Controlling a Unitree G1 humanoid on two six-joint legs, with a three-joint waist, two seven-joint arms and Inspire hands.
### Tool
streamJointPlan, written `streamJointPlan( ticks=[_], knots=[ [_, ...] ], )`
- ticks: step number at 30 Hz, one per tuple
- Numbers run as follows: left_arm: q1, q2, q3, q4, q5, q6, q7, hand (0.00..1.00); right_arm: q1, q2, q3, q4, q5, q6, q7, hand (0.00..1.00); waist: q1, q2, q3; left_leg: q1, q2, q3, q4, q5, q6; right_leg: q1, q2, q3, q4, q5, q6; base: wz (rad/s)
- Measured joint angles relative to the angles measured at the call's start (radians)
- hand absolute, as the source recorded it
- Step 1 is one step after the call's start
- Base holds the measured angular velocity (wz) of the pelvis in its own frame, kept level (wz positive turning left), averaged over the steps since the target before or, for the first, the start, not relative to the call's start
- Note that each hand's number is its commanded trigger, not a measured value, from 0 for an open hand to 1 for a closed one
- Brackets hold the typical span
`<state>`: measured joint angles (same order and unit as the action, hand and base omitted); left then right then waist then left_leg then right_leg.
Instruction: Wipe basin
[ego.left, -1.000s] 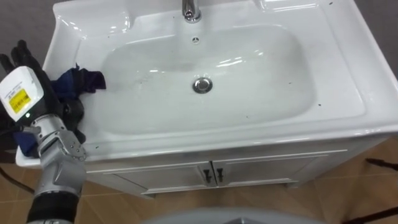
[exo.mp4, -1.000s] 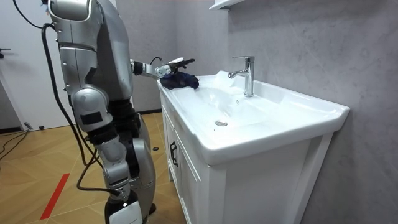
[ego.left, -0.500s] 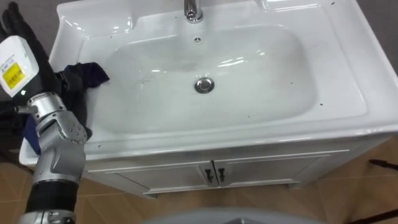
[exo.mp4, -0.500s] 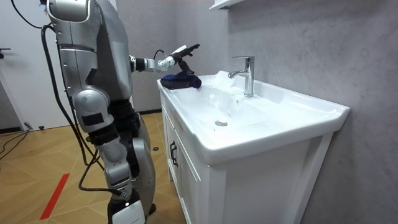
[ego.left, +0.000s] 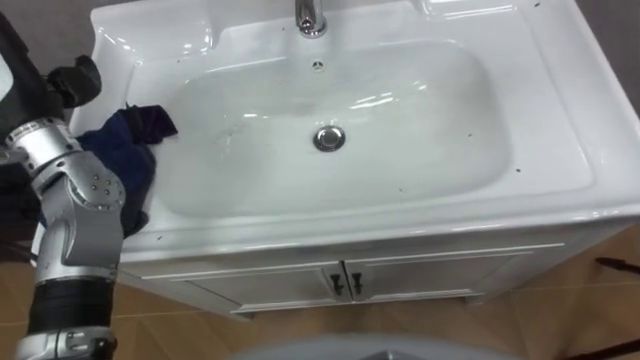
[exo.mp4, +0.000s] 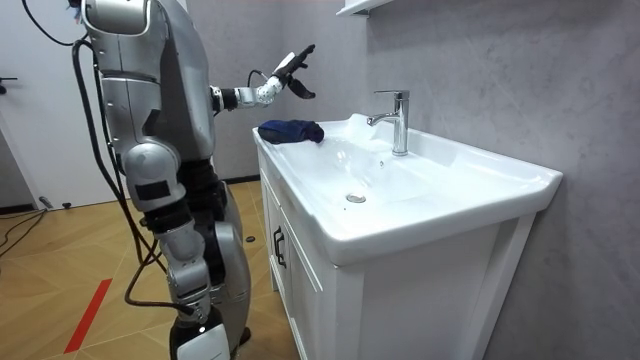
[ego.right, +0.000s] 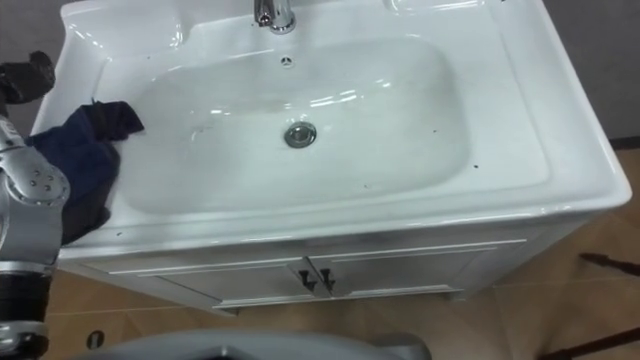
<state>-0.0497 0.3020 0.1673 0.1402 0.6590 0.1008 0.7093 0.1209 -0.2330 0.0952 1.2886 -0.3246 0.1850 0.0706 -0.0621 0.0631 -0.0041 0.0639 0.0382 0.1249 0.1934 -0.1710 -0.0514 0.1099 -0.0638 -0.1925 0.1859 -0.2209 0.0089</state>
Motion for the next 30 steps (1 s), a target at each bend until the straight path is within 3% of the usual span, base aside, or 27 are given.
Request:
streamJointPlan(
  ticks=[7,12,14,18,22,26,29,30],
  knots=[
    [0.000,0.001,0.015,0.000,-0.001,-0.001,0.002,0.00,0.001,0.000,-0.001,-0.006,-0.009,0.000,0.007,0.00,0.015,-0.016,-0.0032,-0.002,-0.001,-0.007,0.004,0.000,0.001,0.004,0.000,-0.004,0.000,0.000,0.000,0.02],
    [0.001,0.003,0.081,0.000,-0.008,-0.001,0.014,0.00,0.039,-0.001,0.001,-0.039,-0.019,0.001,0.005,0.00,0.049,-0.005,-0.0033,0.000,-0.003,-0.016,0.005,-0.001,0.001,0.005,-0.001,-0.003,0.001,0.000,0.001,0.01],
    [0.003,0.004,0.102,0.000,-0.051,-0.001,0.032,0.00,0.046,-0.001,0.000,-0.038,-0.020,0.002,0.005,0.00,0.068,0.002,-0.0057,0.001,-0.004,-0.018,0.004,-0.001,0.001,0.003,-0.002,-0.001,-0.001,-0.001,0.002,0.00],
    [0.029,0.038,0.188,0.000,-0.179,-0.022,0.074,0.00,0.056,-0.003,-0.010,-0.042,-0.009,-0.003,0.000,0.00,0.100,0.009,-0.0069,-0.001,-0.009,-0.031,0.005,0.000,0.001,0.004,-0.005,-0.008,0.001,-0.003,0.004,0.04],
    [0.117,0.053,0.308,0.011,-0.326,-0.037,0.131,0.00,0.057,-0.009,-0.042,-0.053,0.007,-0.011,-0.005,0.00,0.133,0.013,-0.0061,-0.001,-0.016,-0.046,0.003,0.000,0.001,0.006,-0.010,-0.011,0.001,-0.006,0.009,0.04],
    [0.220,0.052,0.363,0.070,-0.399,-0.043,0.137,0.00,0.059,-0.010,-0.076,-0.056,0.037,-0.014,-0.004,0.00,0.166,0.012,-0.0060,0.000,-0.019,-0.049,0.003,-0.002,0.005,0.009,-0.014,-0.015,0.000,-0.008,0.013,0.05],
    [0.286,0.024,0.382,0.135,-0.468,-0.045,0.133,0.00,0.063,-0.009,-0.081,-0.058,0.044,-0.014,-0.001,0.00,0.177,0.012,-0.0060,-0.005,-0.027,-0.067,0.003,-0.004,0.016,0.013,-0.021,-0.039,0.002,-0.012,0.018,0.23],
    [0.311,0.015,0.376,0.171,-0.482,-0.046,0.133,0.00,0.065,-0.010,-0.078,-0.059,0.045,-0.012,0.003,0.00,0.177,0.007,-0.0098,-0.011,-0.033,-0.077,0.004,-0.004,0.022,0.013,-0.026,-0.048,0.002,-0.014,0.022,0.23]
  ],
)
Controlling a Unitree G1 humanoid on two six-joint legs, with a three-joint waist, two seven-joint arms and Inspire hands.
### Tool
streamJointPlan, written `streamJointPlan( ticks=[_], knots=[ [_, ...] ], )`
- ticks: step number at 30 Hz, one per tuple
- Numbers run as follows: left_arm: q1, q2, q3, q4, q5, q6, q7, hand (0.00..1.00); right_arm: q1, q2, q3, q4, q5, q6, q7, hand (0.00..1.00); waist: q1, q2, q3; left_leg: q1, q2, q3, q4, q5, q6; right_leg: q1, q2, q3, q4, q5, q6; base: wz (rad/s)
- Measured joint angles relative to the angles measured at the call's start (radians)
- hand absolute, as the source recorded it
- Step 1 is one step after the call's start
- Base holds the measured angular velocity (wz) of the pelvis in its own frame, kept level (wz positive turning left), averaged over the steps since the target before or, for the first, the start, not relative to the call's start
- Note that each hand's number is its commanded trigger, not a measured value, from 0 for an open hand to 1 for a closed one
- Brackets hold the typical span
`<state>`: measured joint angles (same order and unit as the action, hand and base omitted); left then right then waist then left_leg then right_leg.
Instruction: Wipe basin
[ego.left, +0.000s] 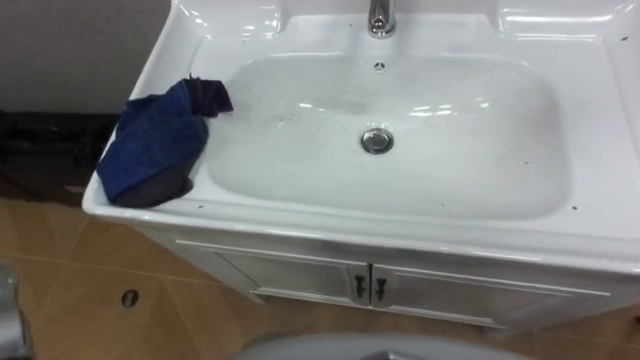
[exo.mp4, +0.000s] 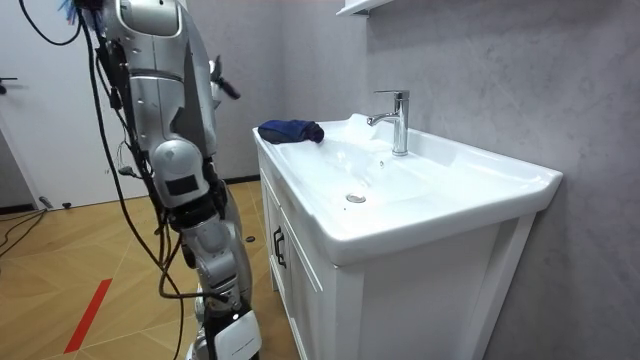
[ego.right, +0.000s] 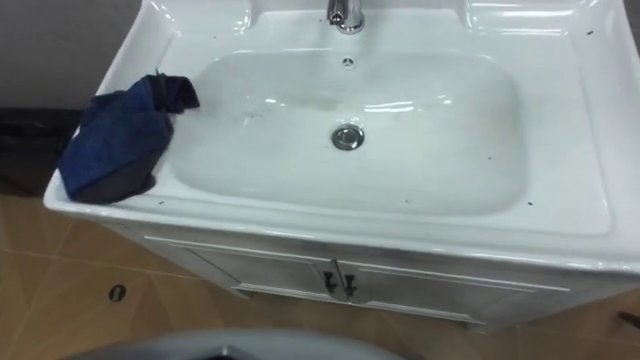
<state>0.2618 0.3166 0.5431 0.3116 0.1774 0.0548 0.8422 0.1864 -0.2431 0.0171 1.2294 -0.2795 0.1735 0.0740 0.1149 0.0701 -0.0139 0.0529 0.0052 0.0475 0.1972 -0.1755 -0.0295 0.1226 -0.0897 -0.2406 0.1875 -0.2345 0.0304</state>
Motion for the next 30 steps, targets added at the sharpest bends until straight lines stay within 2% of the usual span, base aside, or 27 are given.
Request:
streamJointPlan(
  ticks=[1,4,6,8,10,15,20,22,27,30],
  knots=[
    [0.012,-0.003,-0.007,0.021,-0.011,0.000,0.000,0.00,0.000,0.000,0.001,-0.001,0.004,0.002,0.004,0.00,-0.001,0.000,-0.0014,-0.002,-0.002,-0.004,0.000,-0.001,0.003,0.001,-0.002,-0.007,0.000,-0.001,0.002,0.29],
    [0.062,-0.040,-0.063,0.141,-0.046,0.000,-0.001,0.00,0.001,0.000,0.004,-0.002,0.043,0.002,0.015,0.00,-0.001,-0.005,-0.0027,0.001,-0.015,-0.023,0.002,-0.003,0.010,0.009,-0.014,-0.020,0.007,-0.005,0.012,0.15],
    [0.091,-0.085,-0.120,0.232,-0.074,0.001,-0.021,0.00,0.004,0.002,0.005,-0.006,0.050,0.004,0.016,0.00,0.000,-0.014,-0.0023,0.000,-0.022,-0.026,0.001,-0.005,0.019,0.007,-0.021,-0.025,0.017,-0.010,0.018,0.08],
    [0.122,-0.106,-0.172,0.300,-0.087,0.004,-0.058,0.00,0.010,0.003,0.008,-0.015,0.048,0.004,0.016,0.00,-0.006,-0.024,-0.0027,0.000,-0.024,-0.027,0.004,-0.008,0.024,0.010,-0.026,-0.034,0.018,-0.009,0.020,0.05],
    [0.137,-0.111,-0.224,0.404,-0.105,0.005,-0.103,0.00,0.015,0.003,0.011,-0.018,0.048,0.007,0.017,0.00,-0.003,-0.051,0.0004,0.003,-0.027,-0.028,0.005,-0.010,0.028,0.015,-0.030,-0.036,0.018,-0.011,0.023,0.05],
    [0.116,-0.114,-0.315,0.613,-0.147,0.015,-0.223,0.00,0.010,-0.006,0.018,-0.010,0.045,0.037,0.049,0.00,-0.008,-0.079,0.0031,0.000,-0.035,-0.030,0.008,-0.020,0.038,0.017,-0.037,-0.037,0.018,-0.007,0.032,0.00],
    [0.094,-0.132,-0.320,0.700,-0.149,0.031,-0.357,0.00,0.010,0.007,0.021,-0.011,0.044,0.047,0.085,0.00,-0.026,-0.081,0.0047,0.007,-0.041,-0.021,0.008,-0.026,0.048,0.034,-0.046,-0.039,0.016,-0.003,0.041,-0.01],
    [0.082,-0.147,-0.322,0.713,-0.149,0.049,-0.425,0.00,0.010,0.015,0.036,-0.012,0.052,0.048,0.102,0.00,-0.029,-0.082,0.0050,0.010,-0.044,-0.013,0.011,-0.032,0.054,0.035,-0.051,-0.037,0.016,-0.006,0.046,-0.05],
    [0.036,-0.155,-0.339,0.751,-0.148,0.074,-0.546,0.00,0.008,0.019,0.040,-0.010,0.059,0.068,0.136,0.00,-0.032,-0.083,0.0057,0.008,-0.052,0.003,0.026,-0.048,0.068,0.033,-0.066,-0.033,0.018,-0.007,0.060,-0.05],
    [0.012,-0.154,-0.396,0.760,-0.144,0.091,-0.606,0.00,0.002,0.023,0.041,-0.005,0.080,0.074,0.150,0.00,-0.039,-0.084,0.0066,0.001,-0.052,0.007,0.044,-0.065,0.076,0.033,-0.066,-0.015,0.018,-0.002,0.069,-0.10]
  ],
)
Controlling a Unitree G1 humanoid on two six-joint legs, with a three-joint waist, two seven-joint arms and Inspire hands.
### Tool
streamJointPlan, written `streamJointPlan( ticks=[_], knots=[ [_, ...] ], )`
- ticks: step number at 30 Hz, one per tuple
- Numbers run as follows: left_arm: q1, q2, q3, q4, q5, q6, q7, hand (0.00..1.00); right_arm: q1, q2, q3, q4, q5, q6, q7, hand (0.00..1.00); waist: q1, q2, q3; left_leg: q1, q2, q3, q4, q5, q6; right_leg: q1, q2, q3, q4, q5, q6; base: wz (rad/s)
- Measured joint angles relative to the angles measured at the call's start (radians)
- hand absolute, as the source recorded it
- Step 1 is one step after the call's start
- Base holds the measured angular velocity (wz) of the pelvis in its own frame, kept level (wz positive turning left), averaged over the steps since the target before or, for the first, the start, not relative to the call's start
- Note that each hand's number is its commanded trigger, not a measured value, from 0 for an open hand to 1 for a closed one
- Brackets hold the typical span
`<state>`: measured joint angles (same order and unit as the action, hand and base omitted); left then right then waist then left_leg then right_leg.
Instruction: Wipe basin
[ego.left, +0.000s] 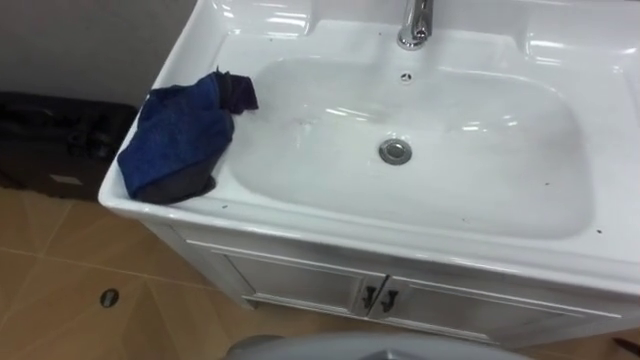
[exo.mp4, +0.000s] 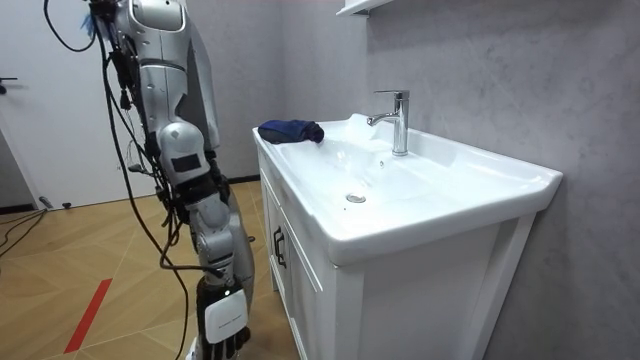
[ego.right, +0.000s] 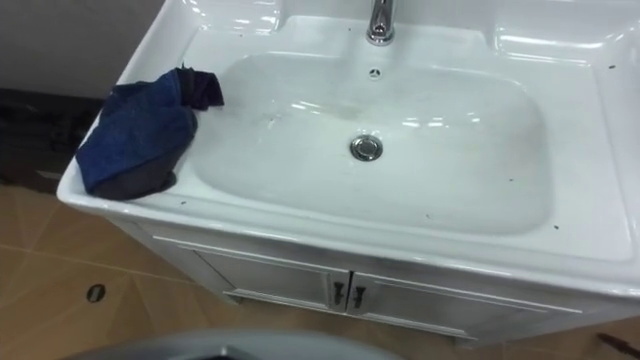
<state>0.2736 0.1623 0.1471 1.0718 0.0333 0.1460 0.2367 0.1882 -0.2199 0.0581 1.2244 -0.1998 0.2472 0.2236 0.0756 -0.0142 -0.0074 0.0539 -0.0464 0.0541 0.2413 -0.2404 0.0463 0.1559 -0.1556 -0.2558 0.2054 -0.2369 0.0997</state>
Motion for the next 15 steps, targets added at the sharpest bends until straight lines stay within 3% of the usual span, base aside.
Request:
streamJointPlan(
  ticks=[6,15],
  knots=[
    [-0.042,-0.003,-0.055,0.012,0.002,0.016,-0.094,0.00,-0.033,0.034,-0.002,0.032,0.022,0.015,0.007,0.00,-0.042,0.002,0.0101,-0.026,0.000,0.001,0.048,-0.029,0.011,-0.025,0.000,0.001,0.042,0.005,0.003,-0.01],
    [-0.067,-0.010,-0.055,0.017,0.007,0.019,-0.153,0.00,-0.030,0.036,-0.003,0.058,0.080,0.017,-0.003,0.00,-0.057,0.011,0.0106,-0.024,0.000,0.028,0.051,-0.040,0.024,-0.044,-0.011,0.009,0.055,0.010,0.011,-0.12]
  ],
)
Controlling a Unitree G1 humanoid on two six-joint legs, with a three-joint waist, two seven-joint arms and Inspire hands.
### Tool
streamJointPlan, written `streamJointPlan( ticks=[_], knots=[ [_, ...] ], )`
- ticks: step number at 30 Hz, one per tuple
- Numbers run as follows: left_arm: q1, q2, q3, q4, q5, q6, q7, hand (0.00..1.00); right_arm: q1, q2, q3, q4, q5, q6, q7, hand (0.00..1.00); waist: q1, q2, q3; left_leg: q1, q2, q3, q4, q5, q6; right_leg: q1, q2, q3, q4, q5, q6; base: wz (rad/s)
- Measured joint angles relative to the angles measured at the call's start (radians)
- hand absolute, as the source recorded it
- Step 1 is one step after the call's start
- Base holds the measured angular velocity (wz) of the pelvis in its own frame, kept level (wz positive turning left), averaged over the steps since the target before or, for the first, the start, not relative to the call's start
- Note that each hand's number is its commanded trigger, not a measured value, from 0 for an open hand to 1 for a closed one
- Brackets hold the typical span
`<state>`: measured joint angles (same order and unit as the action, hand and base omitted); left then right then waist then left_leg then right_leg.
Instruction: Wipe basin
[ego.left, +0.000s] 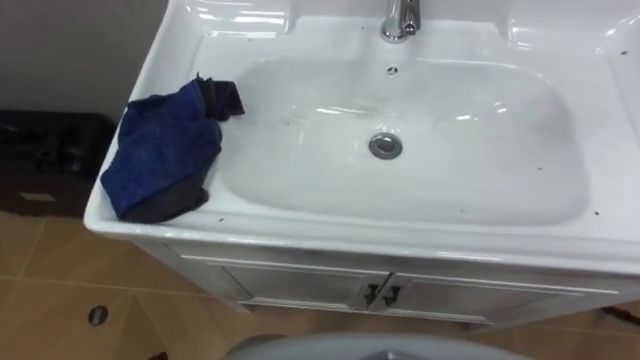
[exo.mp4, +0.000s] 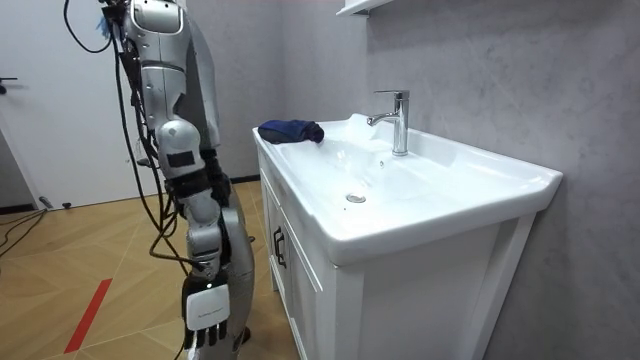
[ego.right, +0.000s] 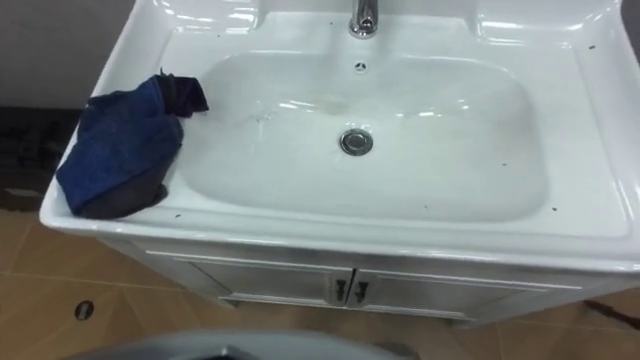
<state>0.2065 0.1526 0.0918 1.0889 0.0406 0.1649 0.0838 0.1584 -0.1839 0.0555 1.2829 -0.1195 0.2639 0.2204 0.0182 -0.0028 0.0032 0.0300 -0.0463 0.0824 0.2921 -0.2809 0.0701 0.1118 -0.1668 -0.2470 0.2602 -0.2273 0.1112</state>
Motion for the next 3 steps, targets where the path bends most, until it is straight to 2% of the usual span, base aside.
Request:
streamJointPlan(
  ticks=[3],
  knots=[
    [0.001,0.001,-0.022,0.000,0.002,0.004,-0.021,0.00,0.002,0.006,0.001,0.000,0.027,0.010,-0.005,0.00,-0.014,0.004,0.0002,0.006,0.001,0.003,-0.002,0.000,0.000,0.001,0.000,0.000,0.000,0.001,0.001,-0.04]
  ],
)
